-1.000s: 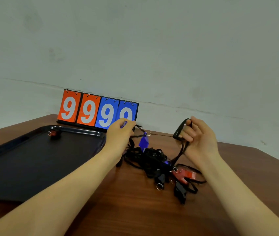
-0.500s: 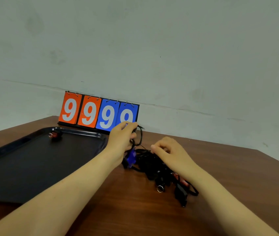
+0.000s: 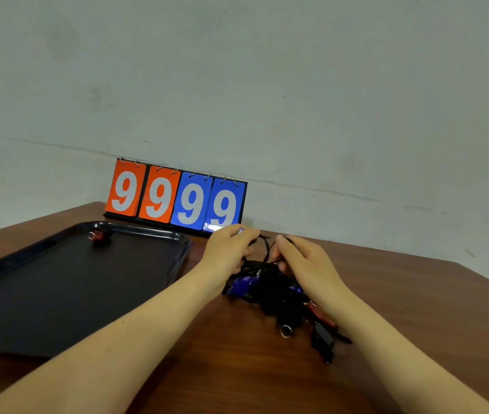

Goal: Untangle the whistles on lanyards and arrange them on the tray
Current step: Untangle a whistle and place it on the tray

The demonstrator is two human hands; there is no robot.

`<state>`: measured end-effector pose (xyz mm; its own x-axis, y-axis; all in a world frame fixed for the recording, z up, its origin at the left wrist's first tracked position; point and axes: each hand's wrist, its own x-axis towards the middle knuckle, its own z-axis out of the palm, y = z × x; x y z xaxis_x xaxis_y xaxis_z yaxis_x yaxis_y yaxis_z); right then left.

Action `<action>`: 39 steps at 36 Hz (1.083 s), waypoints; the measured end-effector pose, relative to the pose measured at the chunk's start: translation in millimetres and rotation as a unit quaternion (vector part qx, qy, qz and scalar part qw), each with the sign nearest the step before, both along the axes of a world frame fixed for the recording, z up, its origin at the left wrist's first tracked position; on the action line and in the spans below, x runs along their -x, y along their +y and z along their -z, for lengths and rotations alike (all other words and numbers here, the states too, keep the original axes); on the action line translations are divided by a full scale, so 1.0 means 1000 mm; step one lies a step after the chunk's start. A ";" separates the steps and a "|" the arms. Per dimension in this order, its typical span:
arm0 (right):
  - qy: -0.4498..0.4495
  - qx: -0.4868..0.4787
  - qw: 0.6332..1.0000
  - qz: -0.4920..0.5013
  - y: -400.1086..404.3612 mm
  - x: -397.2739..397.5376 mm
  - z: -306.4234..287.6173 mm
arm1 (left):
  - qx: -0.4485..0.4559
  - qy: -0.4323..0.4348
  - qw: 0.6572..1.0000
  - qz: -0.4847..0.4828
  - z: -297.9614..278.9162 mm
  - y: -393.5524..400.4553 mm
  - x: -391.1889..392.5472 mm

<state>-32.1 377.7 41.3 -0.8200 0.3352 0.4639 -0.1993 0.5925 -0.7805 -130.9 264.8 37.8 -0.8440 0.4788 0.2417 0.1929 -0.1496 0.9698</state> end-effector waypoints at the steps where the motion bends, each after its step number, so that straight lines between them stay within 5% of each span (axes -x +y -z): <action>1: 0.006 0.020 1.000 0.013 0.001 0.000 -0.003 | 0.009 0.004 1.000 0.009 0.001 0.001 -0.001; 11: 0.032 0.082 0.996 0.000 0.012 -0.007 -0.016 | 0.094 0.071 0.992 0.052 0.010 0.006 -0.006; 17: 0.082 0.236 0.962 -0.114 0.008 -0.009 -0.023 | 0.113 0.079 0.989 0.056 0.012 0.006 -0.008; 22: 0.105 0.318 0.925 -0.177 0.008 -0.012 -0.027 | 0.080 0.042 0.995 0.043 0.009 0.005 -0.005; 28: 0.072 0.285 0.946 -0.139 0.011 -0.008 -0.022 | 0.007 -0.005 1.000 0.015 0.009 0.003 -0.001; 39: 0.081 0.412 0.882 -0.212 0.010 -0.008 -0.023 | 0.058 -0.057 0.995 0.057 0.009 0.006 -0.006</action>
